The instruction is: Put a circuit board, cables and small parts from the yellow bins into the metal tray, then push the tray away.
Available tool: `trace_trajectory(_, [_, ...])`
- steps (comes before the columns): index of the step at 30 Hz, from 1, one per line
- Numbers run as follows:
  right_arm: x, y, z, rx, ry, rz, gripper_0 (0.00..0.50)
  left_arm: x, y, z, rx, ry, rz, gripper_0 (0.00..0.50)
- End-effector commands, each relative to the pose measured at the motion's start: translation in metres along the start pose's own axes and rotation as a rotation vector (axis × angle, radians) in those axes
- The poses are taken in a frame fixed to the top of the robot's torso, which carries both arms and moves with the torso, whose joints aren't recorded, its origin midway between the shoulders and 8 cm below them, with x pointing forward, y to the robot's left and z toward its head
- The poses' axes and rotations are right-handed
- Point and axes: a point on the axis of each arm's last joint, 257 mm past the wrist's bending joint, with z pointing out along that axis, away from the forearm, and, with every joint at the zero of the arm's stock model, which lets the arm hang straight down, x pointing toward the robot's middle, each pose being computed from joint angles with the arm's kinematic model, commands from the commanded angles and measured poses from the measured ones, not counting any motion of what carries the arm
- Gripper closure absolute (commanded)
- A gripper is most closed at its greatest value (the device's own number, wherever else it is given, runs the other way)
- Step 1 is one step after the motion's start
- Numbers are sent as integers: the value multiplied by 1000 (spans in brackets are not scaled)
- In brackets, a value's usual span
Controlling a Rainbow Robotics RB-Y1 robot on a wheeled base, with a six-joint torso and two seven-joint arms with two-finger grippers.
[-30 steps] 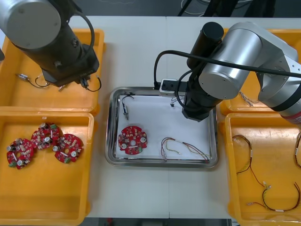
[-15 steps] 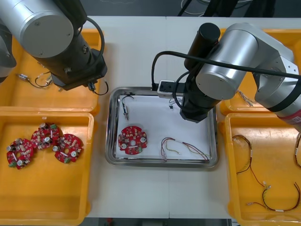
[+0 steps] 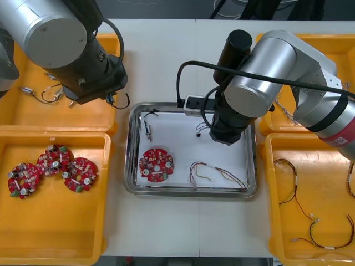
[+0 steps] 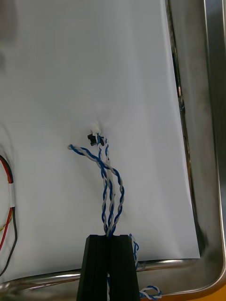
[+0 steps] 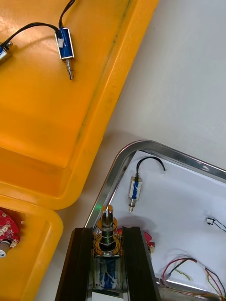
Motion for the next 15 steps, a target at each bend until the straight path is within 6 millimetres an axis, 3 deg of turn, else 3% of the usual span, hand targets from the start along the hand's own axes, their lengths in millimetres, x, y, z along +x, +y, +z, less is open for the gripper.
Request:
trace_trajectory(1, [-17,-23,-22,66,-38,12,422,3,-13,-4,36,-17,-32,500])
trace_trajectory(2, [-17,-26,-23,80,-37,12,139,3,-13,-4,37,-16,-30,500])
trace_trajectory(3, [-15,-28,-23,85,-31,12,38,3,-13,-4,39,-17,-32,500])
trace_trajectory(4, [-15,-29,-24,93,-34,12,0,3,-13,-4,38,-17,-30,500])
trace_trajectory(15, [-11,-36,-52,207,-1,-31,0,1,-17,-5,55,-23,-34,500])
